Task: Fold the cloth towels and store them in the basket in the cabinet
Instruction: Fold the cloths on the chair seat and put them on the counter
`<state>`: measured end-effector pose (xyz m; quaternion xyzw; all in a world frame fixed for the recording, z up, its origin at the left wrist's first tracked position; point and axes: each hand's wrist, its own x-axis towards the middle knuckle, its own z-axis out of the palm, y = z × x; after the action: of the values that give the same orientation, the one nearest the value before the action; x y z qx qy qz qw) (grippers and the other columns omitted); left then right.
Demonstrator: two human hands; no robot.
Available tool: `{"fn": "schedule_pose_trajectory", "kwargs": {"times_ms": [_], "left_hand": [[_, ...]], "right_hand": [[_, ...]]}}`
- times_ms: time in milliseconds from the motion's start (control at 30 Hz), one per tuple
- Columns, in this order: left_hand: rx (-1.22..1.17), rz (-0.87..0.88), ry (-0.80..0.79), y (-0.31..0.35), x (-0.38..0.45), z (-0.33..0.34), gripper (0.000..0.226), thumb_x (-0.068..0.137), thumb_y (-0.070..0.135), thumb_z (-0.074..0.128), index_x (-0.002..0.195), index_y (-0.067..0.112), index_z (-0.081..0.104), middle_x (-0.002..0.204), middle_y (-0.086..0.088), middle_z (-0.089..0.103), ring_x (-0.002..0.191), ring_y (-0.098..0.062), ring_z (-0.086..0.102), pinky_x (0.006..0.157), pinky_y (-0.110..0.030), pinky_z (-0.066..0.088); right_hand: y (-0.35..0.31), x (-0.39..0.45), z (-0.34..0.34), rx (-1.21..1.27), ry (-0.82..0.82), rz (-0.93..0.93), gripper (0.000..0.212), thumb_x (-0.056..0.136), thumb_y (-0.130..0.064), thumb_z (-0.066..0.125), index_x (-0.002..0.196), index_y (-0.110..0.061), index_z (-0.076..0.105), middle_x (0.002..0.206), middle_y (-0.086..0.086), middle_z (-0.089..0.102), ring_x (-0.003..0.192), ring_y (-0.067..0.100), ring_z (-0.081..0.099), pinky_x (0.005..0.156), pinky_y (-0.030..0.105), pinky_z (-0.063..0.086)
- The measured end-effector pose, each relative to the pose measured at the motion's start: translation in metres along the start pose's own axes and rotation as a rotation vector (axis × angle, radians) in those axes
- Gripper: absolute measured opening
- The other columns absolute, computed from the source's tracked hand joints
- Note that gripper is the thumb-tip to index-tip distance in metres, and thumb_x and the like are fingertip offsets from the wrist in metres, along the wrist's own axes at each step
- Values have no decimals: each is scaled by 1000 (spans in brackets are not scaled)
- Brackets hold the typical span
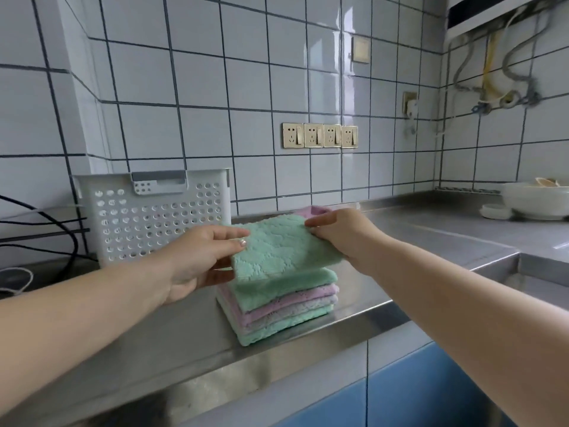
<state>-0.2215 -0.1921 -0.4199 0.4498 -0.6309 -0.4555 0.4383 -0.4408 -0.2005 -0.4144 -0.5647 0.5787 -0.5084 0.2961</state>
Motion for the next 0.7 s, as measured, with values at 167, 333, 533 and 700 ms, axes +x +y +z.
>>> {"fn": "schedule_pose_trajectory", "kwargs": {"times_ms": [167, 333, 533, 700], "left_hand": [[8, -64, -27, -14, 7, -4, 20, 91, 9, 58, 106, 18, 67, 84, 7, 75, 70, -4, 67, 57, -16, 53], [49, -171, -64, -23, 1, -6, 22, 91, 12, 58, 111, 17, 66, 95, -5, 72, 68, -11, 62, 54, -22, 55], [674, 287, 139, -9, 1, -21, 22, 94, 32, 50, 111, 35, 63, 102, 14, 57, 87, 1, 49, 70, -3, 33], [851, 530, 11, 7, 13, -3, 40, 99, 34, 41, 138, 25, 45, 141, 11, 44, 125, 3, 35, 96, -4, 21]], "right_hand": [[15, 9, 6, -200, 12, 30, 11, 85, -31, 67, 92, -33, 75, 109, -7, 63, 100, 19, 58, 93, 36, 50], [26, 3, 14, -143, -91, 14, 16, 88, -22, 64, 100, -19, 73, 100, -1, 68, 105, 23, 59, 98, 36, 47], [10, 18, 5, -454, -31, -86, 42, 92, -49, 48, 109, -15, 66, 117, 17, 63, 65, 18, 51, 65, 31, 46], [-15, 7, 23, -782, -243, -219, 42, 87, -67, 36, 116, -48, 58, 101, -8, 67, 78, 10, 54, 79, 26, 52]]}}
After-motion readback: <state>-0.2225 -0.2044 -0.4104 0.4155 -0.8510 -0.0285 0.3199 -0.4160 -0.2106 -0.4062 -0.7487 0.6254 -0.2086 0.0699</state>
